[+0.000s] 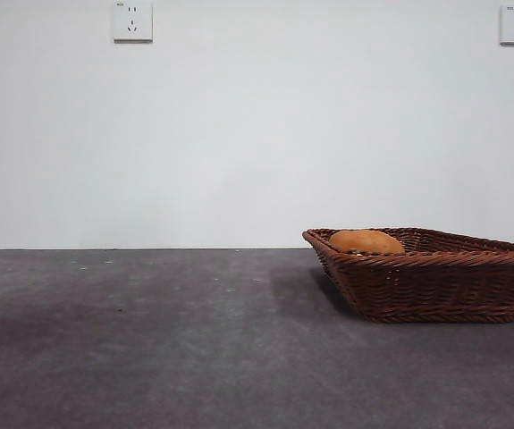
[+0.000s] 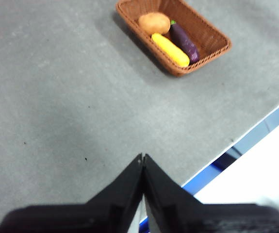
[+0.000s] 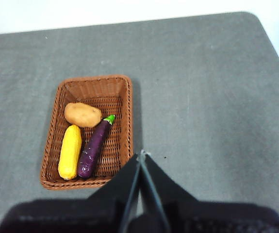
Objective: Help me put the vegetables on the table into the basket
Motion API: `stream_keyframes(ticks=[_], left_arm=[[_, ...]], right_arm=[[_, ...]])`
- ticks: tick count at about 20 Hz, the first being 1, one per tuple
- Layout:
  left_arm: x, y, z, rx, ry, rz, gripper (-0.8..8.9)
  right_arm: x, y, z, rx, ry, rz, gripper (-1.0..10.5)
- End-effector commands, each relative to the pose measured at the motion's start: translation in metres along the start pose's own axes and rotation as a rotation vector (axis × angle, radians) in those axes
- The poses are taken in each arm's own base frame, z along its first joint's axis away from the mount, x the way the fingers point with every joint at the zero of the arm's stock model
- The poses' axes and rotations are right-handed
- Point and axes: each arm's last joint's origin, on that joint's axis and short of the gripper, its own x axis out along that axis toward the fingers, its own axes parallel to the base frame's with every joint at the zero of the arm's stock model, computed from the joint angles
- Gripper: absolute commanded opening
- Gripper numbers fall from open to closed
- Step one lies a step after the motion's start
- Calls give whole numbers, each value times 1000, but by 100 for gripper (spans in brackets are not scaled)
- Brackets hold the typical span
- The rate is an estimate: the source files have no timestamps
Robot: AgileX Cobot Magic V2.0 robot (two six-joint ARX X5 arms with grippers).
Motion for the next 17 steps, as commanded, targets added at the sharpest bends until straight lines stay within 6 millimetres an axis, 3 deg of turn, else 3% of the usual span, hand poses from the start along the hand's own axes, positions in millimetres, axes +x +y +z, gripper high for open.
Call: stream_keyframes(ticks=[1, 5, 7, 10, 14, 17], left_arm=[[7, -3, 4, -6, 21, 8, -4], [22, -4, 12, -13, 69, 56, -4], [31, 3, 15, 135, 80, 150, -4], [65, 21, 3, 189, -54, 191, -4], [124, 59, -48, 85, -403, 387, -4], [159, 71, -96, 5, -518, 341, -4]], right_arm=[[13, -1, 2, 1, 62, -2, 1], [38, -2, 11, 5, 131, -4, 1], [58, -3, 17, 8, 187, -5, 1], [90, -4, 24, 12, 272, -8, 1], [133, -6, 29, 18, 386, -10, 1], [159, -8, 30, 21, 451, -12, 1]])
